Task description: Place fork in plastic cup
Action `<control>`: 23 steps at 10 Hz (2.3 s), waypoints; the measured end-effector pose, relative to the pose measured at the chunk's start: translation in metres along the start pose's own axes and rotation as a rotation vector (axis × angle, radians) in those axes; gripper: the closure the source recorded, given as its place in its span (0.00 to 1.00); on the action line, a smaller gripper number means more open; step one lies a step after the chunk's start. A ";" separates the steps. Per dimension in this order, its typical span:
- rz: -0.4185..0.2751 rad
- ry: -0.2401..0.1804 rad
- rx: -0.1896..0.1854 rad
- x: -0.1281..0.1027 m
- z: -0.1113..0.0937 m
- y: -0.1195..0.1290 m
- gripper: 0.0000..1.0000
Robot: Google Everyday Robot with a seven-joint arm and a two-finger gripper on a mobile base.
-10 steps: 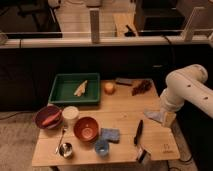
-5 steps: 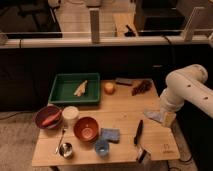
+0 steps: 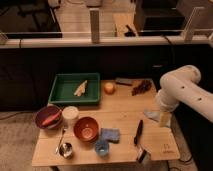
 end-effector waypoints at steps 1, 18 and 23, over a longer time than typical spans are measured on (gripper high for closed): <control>-0.021 0.001 0.006 -0.015 0.002 -0.002 0.20; -0.259 -0.045 0.082 -0.162 0.006 -0.016 0.20; -0.329 -0.068 0.094 -0.187 0.008 -0.023 0.20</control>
